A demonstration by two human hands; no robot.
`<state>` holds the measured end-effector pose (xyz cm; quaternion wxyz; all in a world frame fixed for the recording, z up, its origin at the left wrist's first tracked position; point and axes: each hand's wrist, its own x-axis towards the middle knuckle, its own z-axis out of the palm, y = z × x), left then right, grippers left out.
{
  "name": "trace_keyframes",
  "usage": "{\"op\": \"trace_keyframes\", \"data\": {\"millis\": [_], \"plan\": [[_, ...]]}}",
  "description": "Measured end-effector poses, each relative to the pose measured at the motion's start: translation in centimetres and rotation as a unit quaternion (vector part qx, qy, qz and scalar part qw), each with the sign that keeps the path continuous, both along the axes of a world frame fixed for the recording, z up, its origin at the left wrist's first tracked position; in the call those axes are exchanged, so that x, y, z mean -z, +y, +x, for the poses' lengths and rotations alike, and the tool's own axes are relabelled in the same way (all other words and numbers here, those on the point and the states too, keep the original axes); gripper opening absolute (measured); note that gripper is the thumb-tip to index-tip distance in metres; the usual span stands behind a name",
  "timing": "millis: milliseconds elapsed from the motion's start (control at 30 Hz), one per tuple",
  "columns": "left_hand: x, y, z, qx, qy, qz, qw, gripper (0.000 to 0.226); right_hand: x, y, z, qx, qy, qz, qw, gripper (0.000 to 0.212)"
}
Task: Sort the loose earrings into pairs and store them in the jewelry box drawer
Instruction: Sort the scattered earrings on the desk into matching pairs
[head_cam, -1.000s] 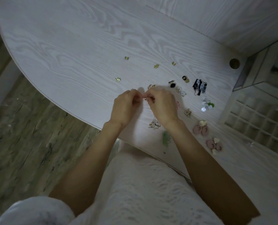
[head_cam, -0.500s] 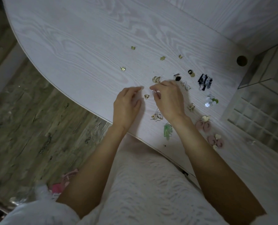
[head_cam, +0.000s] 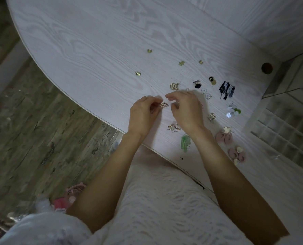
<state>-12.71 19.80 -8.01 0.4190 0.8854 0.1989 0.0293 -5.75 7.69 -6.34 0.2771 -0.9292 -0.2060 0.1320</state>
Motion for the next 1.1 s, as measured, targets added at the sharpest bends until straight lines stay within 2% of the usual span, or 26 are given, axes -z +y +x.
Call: {"op": "trace_keyframes", "data": {"millis": [133, 233, 300, 367, 467, 600, 700, 867, 1100], "plan": [[-0.9, 2.1, -0.3, 0.033, -0.012, 0.019, 0.999, 0.015, -0.9, -0.8, 1.1, -0.001, -0.014, 0.033, 0.999, 0.026], [-1.3, 4.6, -0.1, -0.001, -0.045, 0.063, 0.997, 0.019, -1.8, -0.8, 2.7, -0.03, -0.027, 0.048, 0.998, 0.023], [-0.9, 6.6, 1.0, -0.032, -0.033, 0.088, 0.995, 0.017, -2.2, -0.2, 4.1, -0.058, -0.032, 0.045, 0.997, 0.021], [-0.3, 8.1, 2.5, -0.042, 0.0, 0.1, 0.994, 0.027, -2.4, 1.1, 5.7, -0.084, -0.034, 0.04, 0.995, 0.022], [0.5, 8.2, 4.2, -0.023, 0.017, 0.076, 0.997, 0.034, -1.6, 3.6, 7.9, -0.116, -0.048, 0.022, 0.992, 0.025], [0.5, 8.3, 5.2, -0.022, 0.014, 0.058, 0.998, 0.017, 0.2, 8.0, 10.8, -0.118, -0.062, 0.011, 0.991, 0.029], [0.4, 8.6, 5.2, -0.04, 0.008, 0.027, 0.999, 0.009, 1.1, 10.1, 11.7, -0.109, -0.036, 0.0, 0.993, 0.031], [-0.4, 8.9, 5.6, -0.04, 0.023, -0.011, 0.999, 0.007, 1.5, 10.3, 11.2, -0.086, -0.023, -0.001, 0.996, 0.01], [0.4, 7.8, 5.6, 0.016, 0.022, 0.062, 0.998, 0.009, 1.6, 7.2, 7.8, -0.123, -0.065, -0.038, 0.99, 0.011]]}}
